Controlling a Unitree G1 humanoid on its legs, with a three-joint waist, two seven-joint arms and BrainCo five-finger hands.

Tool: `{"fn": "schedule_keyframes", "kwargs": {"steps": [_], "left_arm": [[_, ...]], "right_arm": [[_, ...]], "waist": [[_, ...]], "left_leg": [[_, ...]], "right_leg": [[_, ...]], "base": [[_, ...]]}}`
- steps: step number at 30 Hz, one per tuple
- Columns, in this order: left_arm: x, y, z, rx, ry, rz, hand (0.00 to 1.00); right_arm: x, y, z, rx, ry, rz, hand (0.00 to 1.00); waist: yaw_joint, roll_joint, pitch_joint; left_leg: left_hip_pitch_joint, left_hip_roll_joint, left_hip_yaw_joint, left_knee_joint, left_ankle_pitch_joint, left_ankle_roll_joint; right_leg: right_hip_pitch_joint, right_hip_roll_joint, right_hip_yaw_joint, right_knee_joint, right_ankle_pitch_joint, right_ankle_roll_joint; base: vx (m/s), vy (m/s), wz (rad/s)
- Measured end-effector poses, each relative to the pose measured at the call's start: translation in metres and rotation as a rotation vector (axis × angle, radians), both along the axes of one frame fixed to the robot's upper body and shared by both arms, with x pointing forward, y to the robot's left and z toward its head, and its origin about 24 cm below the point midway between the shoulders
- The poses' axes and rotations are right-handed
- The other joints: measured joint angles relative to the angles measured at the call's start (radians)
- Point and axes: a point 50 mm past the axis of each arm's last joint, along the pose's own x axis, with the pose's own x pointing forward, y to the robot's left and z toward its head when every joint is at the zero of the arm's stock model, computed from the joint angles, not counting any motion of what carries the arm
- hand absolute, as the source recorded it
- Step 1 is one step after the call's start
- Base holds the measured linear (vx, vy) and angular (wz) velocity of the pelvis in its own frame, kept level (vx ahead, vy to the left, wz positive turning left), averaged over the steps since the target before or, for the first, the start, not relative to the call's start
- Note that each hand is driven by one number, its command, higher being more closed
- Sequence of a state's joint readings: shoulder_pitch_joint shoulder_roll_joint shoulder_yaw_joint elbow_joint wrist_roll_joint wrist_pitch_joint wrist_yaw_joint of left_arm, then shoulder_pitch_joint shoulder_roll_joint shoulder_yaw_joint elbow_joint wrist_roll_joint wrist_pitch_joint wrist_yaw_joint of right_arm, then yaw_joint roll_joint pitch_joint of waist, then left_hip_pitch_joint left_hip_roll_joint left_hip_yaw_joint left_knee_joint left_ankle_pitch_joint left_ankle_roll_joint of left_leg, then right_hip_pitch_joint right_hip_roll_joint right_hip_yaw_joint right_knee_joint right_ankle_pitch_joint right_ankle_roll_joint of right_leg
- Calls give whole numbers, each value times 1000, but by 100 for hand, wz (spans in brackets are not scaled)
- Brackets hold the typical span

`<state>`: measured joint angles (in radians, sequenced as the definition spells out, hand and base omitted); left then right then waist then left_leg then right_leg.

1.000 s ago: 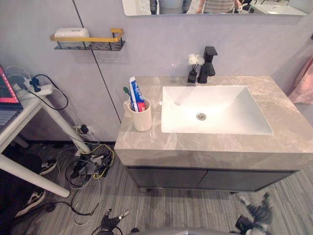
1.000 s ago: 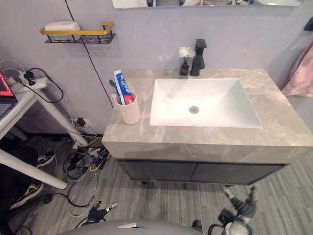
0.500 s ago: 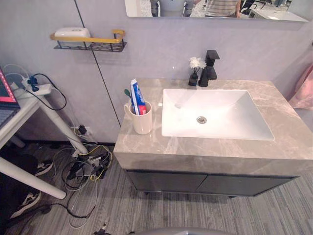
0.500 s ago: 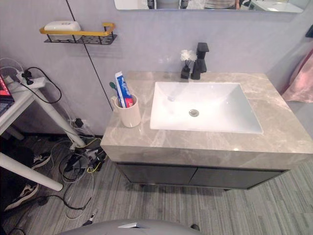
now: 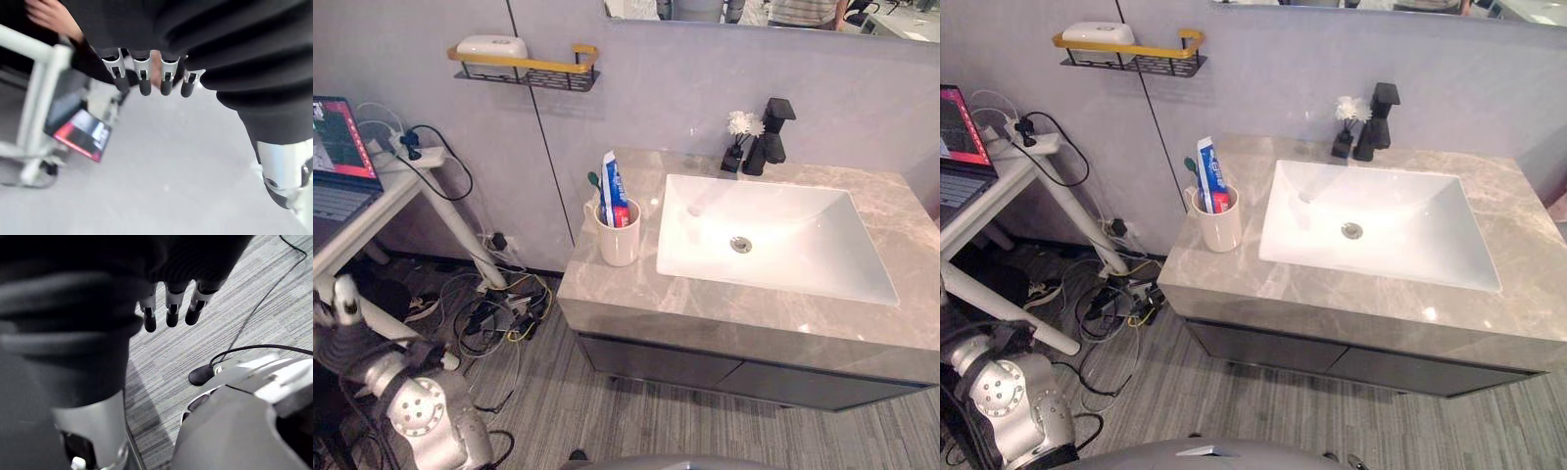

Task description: Organize washtable

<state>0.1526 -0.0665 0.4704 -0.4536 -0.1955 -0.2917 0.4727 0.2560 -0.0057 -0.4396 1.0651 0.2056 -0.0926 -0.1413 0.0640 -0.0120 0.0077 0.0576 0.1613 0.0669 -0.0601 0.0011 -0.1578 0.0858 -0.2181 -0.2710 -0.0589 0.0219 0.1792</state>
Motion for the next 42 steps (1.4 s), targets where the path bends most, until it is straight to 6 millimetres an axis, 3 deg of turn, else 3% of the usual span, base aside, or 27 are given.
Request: {"fn": "schedule_keyframes", "kwargs": {"steps": [2, 6, 12, 17, 18, 23, 42], "left_arm": [[3, -23, 20, 95, -80, -88, 0], [11, -49, 26, 119, -141, -268, 0], [25, -113, 9, 69, -109, -747, 0], [36, -136, -17, 87, 18, -932, 0], [38, -137, -22, 95, 45, -956, 100], [40, -145, -52, 120, 211, -1080, 100], [41, -146, -102, 84, 463, -1131, 100]], "right_arm": [[-1, -2, 1, -2, -11, 0, 0], [-2, -5, 1, -5, -6, 14, 0], [1, -6, 1, -3, -8, 56, 0], [4, -7, 0, 2, -3, 77, 0], [5, -7, 0, 1, -2, 87, 0], [8, -8, 1, -2, 2, 116, 0], [17, -6, 1, -11, -5, 154, 0]], "waist": [[-6, 13, -7], [-8, 22, -12], [-17, 23, -12], [-27, 24, -13], [-28, 24, -13], [-33, 23, -12], [-71, 5, -7]], "left_leg": [[3, 0, -2, -5, 0, 0], [2, 1, -10, -4, 1, 1], [-19, 0, -17, 6, 2, 1], [-16, 0, -22, 10, 2, 1], [-15, 0, -24, 10, 2, 1], [-14, 0, -25, 10, 2, 1], [0, 0, -14, -8, 3, 0]], "right_leg": [[8, -1, -2, 7, -10, 2], [11, -1, -9, 14, -14, 3], [0, -1, -14, 11, -14, 4], [1, 0, -19, 9, -13, 3], [2, 1, -20, 8, -13, 3], [5, 1, -23, 4, -13, 3], [19, 5, -20, -31, 3, 1]], "base": [[-37, 2, 3], [-32, 3, 8], [-5, -1, 2], [33, -13, 1], [44, -17, 4], [0, 0, 0], [10, -2, -1]]}}
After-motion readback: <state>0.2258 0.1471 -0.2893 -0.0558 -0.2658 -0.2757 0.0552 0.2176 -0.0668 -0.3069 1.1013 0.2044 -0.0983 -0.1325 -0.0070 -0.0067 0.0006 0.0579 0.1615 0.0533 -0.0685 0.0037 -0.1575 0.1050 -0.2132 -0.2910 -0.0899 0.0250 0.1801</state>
